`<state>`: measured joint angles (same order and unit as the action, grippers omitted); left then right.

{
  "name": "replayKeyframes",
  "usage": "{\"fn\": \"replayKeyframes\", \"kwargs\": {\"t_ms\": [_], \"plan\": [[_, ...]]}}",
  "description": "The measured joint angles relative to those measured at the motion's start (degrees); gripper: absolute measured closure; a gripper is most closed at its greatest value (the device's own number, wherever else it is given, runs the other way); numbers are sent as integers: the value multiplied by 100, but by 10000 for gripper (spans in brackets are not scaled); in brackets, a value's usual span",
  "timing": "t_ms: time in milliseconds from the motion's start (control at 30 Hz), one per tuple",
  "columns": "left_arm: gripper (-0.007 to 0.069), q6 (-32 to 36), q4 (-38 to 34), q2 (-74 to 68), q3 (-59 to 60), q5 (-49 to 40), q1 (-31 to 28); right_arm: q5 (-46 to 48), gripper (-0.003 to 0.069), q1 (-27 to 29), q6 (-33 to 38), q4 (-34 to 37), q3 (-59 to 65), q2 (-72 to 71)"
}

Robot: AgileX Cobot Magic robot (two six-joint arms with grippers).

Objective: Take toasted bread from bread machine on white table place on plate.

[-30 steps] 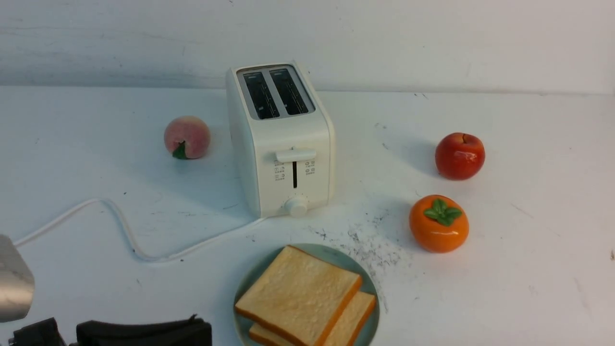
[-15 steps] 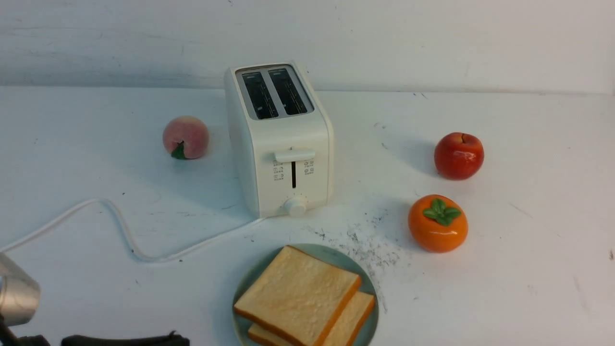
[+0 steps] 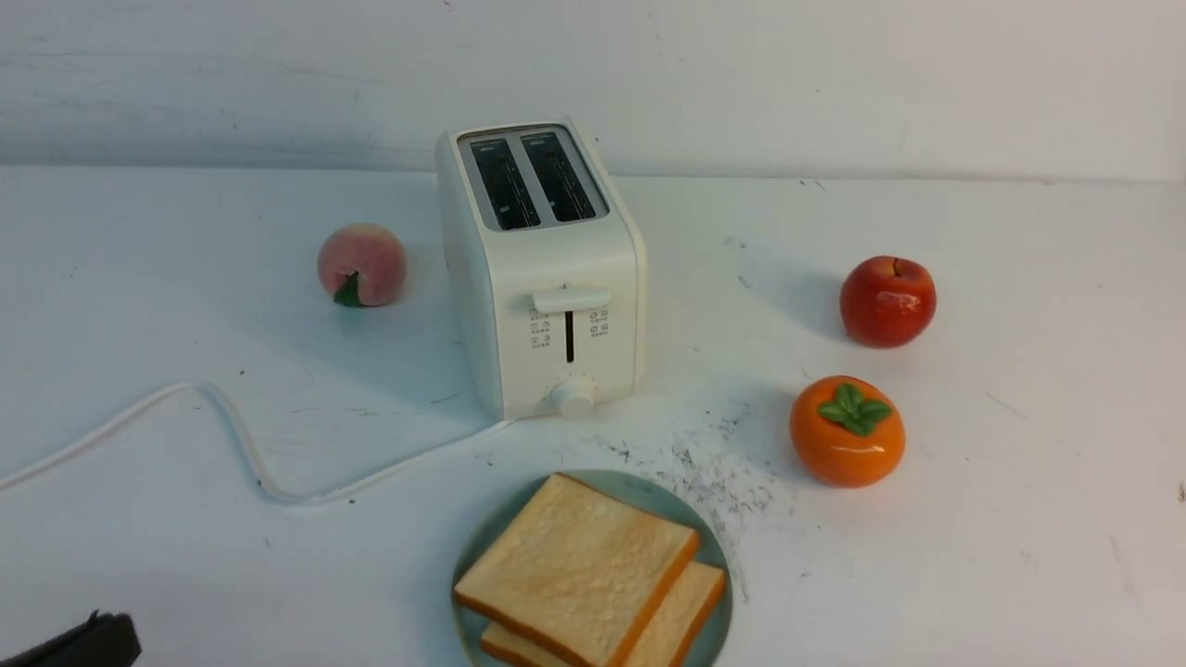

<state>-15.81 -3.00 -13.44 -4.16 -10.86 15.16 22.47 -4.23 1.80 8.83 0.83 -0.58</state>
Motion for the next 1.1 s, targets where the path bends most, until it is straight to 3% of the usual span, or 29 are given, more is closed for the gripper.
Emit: {"fn": "replayKeyframes", "kwargs": {"t_ms": [467, 1100], "plan": [[624, -41, 232, 1403, 578, -648, -982, 11, 460, 0, 0, 16, -2, 0], [622, -409, 300, 1403, 590, -1130, -1046, 11, 439, 0, 0, 16, -2, 0]]}}
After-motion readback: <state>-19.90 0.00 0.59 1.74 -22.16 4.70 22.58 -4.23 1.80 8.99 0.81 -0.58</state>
